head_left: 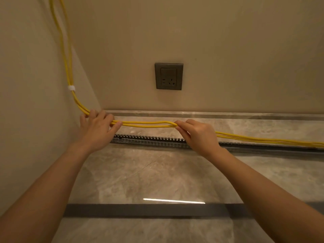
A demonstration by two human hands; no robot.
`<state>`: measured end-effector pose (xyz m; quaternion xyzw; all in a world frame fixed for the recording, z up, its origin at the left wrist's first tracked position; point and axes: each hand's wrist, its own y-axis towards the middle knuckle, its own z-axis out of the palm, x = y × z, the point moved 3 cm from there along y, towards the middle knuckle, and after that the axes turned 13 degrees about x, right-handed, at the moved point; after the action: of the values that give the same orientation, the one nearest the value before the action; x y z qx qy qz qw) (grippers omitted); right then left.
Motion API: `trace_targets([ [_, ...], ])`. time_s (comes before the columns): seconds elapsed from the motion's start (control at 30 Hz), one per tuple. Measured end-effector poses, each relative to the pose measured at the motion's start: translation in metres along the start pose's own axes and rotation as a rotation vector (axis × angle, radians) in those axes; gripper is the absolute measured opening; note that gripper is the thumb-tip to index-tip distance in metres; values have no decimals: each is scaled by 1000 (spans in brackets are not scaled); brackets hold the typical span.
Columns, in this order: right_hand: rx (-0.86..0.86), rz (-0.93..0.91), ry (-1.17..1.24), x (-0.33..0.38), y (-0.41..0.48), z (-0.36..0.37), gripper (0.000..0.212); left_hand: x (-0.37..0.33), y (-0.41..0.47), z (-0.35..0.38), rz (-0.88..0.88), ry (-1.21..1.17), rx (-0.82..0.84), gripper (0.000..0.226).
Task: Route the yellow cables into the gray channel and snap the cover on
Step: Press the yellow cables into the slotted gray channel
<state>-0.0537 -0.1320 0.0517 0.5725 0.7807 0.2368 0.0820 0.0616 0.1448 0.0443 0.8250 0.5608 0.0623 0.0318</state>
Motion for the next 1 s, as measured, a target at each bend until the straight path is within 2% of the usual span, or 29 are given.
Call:
trace_targets([
  [0.07,31,-7,8,11,3,6,13,8,-3,11,-31,1,71,42],
  [0.27,142,-24,1,33,16,29,20,28,-10,20,-118,84,129,39],
  [0.4,228,42,89,25,20,49,26,30,-13,24,-26,-76,65,27],
  [0.53,304,91,121,18,20,65,27,36,-9,24,51,-121,95,23],
  [0.77,273,159,149,14,17,69,24,37,-3,20,112,-55,165,27],
  [1.0,260,144,70,18,11,77,16,31,-4,28,-6,73,139,29],
])
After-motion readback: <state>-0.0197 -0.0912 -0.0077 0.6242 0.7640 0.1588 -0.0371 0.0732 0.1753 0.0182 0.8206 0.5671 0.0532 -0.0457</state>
